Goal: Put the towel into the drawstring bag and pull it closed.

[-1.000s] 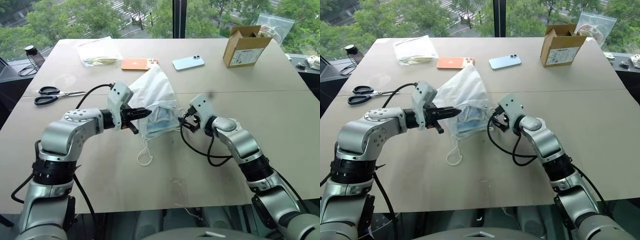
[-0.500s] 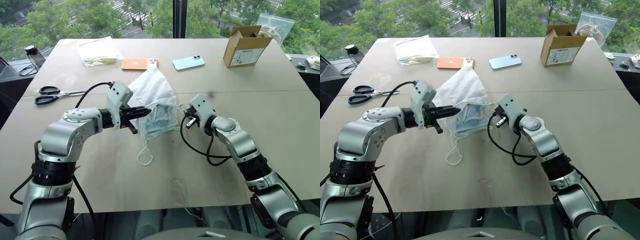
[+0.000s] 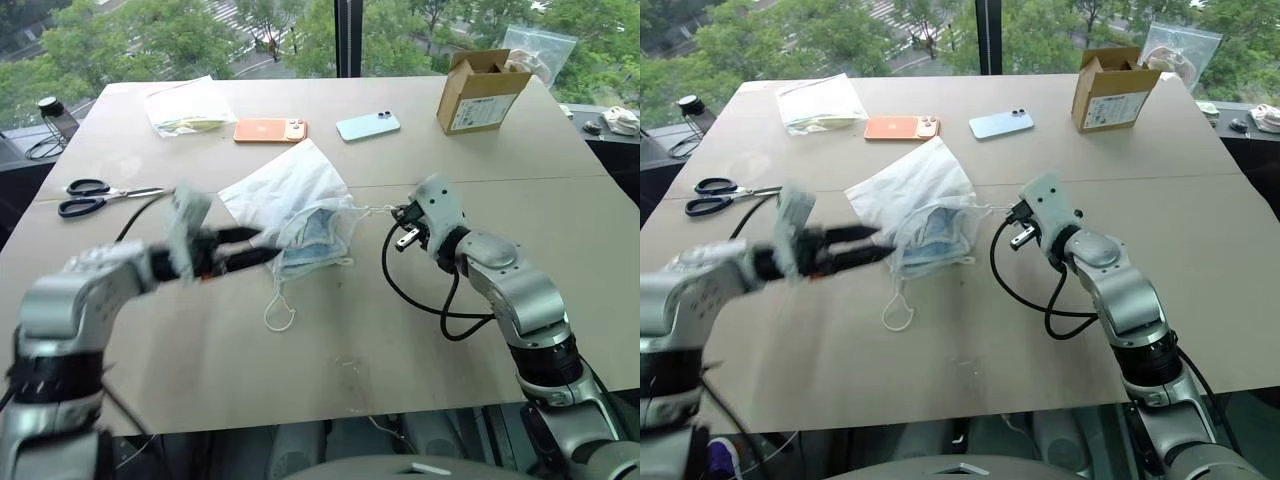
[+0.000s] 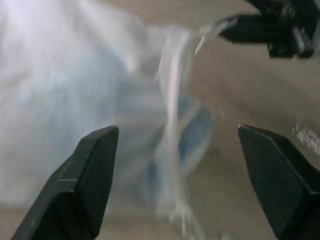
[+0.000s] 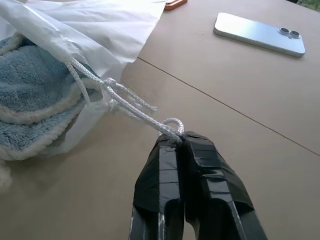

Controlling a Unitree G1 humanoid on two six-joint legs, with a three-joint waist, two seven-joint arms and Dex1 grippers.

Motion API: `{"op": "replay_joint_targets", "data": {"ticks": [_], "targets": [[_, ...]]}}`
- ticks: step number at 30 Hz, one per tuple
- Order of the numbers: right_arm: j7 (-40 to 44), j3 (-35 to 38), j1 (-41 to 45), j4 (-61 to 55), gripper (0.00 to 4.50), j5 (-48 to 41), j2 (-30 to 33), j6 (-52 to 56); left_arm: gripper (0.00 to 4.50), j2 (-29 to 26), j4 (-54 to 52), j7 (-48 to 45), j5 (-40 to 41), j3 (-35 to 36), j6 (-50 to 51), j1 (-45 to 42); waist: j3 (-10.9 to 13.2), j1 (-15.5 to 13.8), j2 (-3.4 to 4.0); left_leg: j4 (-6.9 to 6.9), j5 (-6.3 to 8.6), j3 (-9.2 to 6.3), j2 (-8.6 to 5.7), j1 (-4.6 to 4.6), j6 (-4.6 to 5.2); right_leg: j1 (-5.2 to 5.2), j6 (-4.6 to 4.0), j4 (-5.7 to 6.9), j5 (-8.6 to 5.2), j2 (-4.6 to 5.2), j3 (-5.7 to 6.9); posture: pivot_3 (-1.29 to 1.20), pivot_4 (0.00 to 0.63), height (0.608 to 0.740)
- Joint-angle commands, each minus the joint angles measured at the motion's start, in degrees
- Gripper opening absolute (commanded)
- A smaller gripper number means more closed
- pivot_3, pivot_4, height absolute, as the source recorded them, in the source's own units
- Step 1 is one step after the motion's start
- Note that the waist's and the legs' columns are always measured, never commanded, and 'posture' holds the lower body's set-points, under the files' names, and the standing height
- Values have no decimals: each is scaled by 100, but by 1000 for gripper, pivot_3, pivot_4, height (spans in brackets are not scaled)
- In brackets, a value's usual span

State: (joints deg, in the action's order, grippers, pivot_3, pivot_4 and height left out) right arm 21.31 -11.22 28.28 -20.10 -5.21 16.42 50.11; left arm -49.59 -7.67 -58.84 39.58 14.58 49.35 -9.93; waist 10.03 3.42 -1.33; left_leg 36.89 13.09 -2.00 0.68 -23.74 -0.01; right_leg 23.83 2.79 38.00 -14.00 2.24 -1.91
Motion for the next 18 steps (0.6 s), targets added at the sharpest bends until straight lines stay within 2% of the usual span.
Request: {"op": "replay_joint_targets", "data": {"ticks": [1,4,6,9,12,13,14,16,18], "targets": [[-9,74,69,-207,0,-69,-34,-3,3649,-29,-700,76,-227,53,-369,816,0,-23,0,0,0,0,4,-1,0,0,0,-1,0,4,0,0,150,740],[10,72,100,-162,0,-89,-23,-22,3649,336,-1097,748,-516,-207,-461,1097,0,-184,-1,1,0,-3,8,-3,0,-6,0,-2,0,15,16,0,150,740],[23,76,125,-138,0,-100,-3,-32,3649,783,-1327,1285,-641,-407,-452,1105,-1,-270,0,7,0,-1,1,-2,0,-15,0,-2,0,22,33,0,150,740],[43,85,154,-115,0,-112,34,-36,3649,1387,-1505,2071,-989,-799,-413,1010,-5,-297,2,25,-1,-3,-5,-2,1,-26,1,1,1,24,36,0,150,740],[54,92,166,-130,0,-118,63,-15,3649,1689,-1566,2609,-1400,-1158,-412,1003,-11,-293,10,32,-1,-2,-13,3,2,-34,2,4,1,24,36,0,150,740],[56,96,167,-144,0,-118,72,-8,3117,1749,-1564,2730,-1524,-1249,-463,1016,-15,-291,16,33,-1,-3,-17,6,3,-38,2,5,1,23,37,0,150,740],[54,102,168,-156,0,-118,78,-2,2877,1785,-1563,2821,-1645,-1326,-527,1029,-17,-288,19,33,-1,-4,-18,11,3,-41,2,6,1,23,37,0,150,740],[11,149,162,-183,0,-118,63,1,1963,1824,-1522,2939,-1925,-1533,-742,1060,-26,-287,32,33,-2,-5,-19,15,3,-44,1,8,1,20,38,0,150,740],[-57,238,155,-199,0,-131,10,-40,820,1947,-1419,3081,-2080,-1600,-866,1057,-38,-291,50,33,-2,-5,-21,15,3,-45,1,7,1,19,38,0,150,740]]}}
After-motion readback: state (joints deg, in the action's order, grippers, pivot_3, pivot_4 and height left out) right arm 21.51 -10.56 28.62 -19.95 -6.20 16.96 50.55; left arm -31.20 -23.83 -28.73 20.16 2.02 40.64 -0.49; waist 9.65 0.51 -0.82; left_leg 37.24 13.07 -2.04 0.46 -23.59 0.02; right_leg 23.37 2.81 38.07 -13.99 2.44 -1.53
